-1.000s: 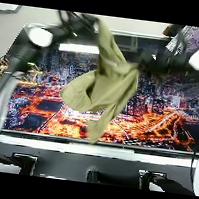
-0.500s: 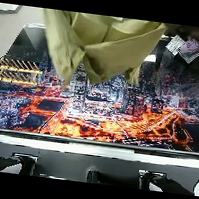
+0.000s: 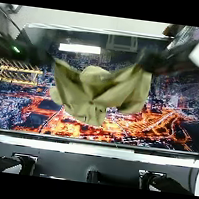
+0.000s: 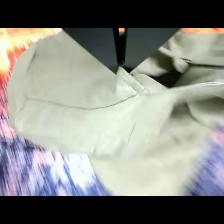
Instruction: Fold the clothes and pants, and hang the long-sleeved shirts on hangers.
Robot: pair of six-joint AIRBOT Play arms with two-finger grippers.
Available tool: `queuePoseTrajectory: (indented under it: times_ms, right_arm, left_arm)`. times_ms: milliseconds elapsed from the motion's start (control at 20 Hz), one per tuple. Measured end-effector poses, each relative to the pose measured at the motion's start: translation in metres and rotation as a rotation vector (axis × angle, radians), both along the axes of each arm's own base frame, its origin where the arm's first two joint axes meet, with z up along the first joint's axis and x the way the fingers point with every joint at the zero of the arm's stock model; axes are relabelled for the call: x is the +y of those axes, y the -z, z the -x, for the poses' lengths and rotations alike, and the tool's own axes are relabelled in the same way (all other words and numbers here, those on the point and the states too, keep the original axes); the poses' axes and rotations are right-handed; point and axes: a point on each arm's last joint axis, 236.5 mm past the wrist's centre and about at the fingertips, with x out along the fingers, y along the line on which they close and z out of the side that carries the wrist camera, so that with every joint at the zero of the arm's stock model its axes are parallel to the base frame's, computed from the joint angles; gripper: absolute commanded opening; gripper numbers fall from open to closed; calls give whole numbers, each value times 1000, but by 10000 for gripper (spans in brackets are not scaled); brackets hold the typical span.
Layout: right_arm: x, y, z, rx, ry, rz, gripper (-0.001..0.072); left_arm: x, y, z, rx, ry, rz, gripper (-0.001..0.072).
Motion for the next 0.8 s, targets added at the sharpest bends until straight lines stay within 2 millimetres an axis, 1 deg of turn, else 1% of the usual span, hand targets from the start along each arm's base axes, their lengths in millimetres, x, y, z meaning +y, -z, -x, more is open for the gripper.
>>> queuePoseTrajectory:
  times_ms: [50,150,250,300,350,400,450,500,600,650,700,750,800]
  right_arm:
    - [2,29,2,46,21,36,21]
    - [5,79,8,118,66,81,21]
    - [10,116,17,163,94,104,21]
    - [14,128,20,175,96,110,21]
    - [18,138,24,184,94,116,21]
    - [24,144,27,184,87,117,21]
    - [29,148,29,182,79,116,21]
    - [34,152,30,178,74,115,21]
    - [39,155,31,172,67,112,21]
    - [40,156,31,171,67,110,21]
    - [41,157,31,169,64,112,21]
    - [42,157,31,167,62,112,21]
    - [43,157,31,167,63,110,21]
  left_arm:
    - [-2,30,6,75,-13,-10,17]
    - [-7,83,17,191,-45,-20,18]
    - [-8,126,27,268,-73,-31,18]
    - [-7,142,30,293,-87,-35,23]
    - [-7,155,33,312,-101,-39,56]
    - [-6,164,35,320,-109,-41,223]
    - [-4,169,34,326,-122,-39,435]
    - [1,172,32,328,-139,-38,556]
    - [22,169,24,321,-184,-34,557]
    - [41,164,17,310,-212,-36,557]
    - [63,158,11,295,-244,-41,562]
    - [90,152,6,278,-286,-45,617]
    - [120,147,2,261,-334,-50,618]
